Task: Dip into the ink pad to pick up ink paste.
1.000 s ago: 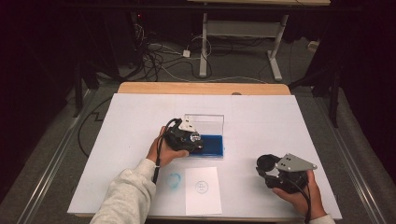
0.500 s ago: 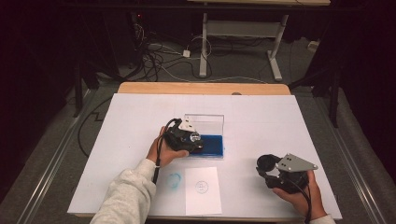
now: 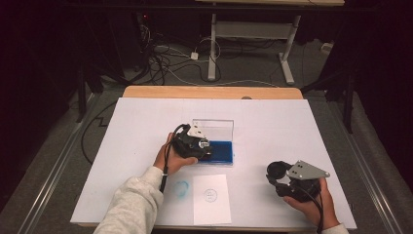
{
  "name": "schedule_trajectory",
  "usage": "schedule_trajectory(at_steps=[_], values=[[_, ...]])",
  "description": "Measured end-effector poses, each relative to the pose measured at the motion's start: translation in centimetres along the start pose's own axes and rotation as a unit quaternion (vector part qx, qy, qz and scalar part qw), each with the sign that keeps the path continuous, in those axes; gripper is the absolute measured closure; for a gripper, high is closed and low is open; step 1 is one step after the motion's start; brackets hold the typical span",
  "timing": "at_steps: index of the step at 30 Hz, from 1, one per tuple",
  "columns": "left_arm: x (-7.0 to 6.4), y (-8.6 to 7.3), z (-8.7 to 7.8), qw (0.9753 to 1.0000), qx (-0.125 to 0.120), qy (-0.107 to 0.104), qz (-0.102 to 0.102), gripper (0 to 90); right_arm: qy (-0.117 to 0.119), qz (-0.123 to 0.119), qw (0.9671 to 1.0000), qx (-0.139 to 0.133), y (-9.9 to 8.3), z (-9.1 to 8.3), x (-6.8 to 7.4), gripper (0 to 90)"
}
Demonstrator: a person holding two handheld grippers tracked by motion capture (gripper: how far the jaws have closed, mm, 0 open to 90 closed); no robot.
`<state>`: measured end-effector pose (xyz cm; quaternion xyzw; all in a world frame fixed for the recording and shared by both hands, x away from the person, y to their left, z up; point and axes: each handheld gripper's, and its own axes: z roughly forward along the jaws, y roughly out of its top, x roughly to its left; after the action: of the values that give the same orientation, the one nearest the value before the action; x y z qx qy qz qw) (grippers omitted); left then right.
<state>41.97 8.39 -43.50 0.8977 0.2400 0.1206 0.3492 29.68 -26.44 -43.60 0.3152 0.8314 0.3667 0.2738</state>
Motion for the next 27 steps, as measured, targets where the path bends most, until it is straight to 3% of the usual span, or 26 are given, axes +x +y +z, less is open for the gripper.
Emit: schedule_trajectory(at_steps=[20, 24, 27], values=[[0.0, 0.1, 0.0, 1.0000, 0.002, 0.001, -0.003, 54.5, 0.001, -0.002, 1.0000, -0.001, 0.1, 0.0, 0.0, 38.4], [-0.1, 0.5, -0.1, 0.9999, 0.010, 0.007, 0.004, 54.6, 0.002, 0.001, 1.0000, 0.002, 0.0, 0.1, 0.0, 38.4], [-0.2, 1.2, -0.7, 1.0000, -0.002, 0.006, 0.004, 54.6, 0.002, 0.002, 1.0000, 0.002, 0.0, 0.1, 0.0, 38.4]])
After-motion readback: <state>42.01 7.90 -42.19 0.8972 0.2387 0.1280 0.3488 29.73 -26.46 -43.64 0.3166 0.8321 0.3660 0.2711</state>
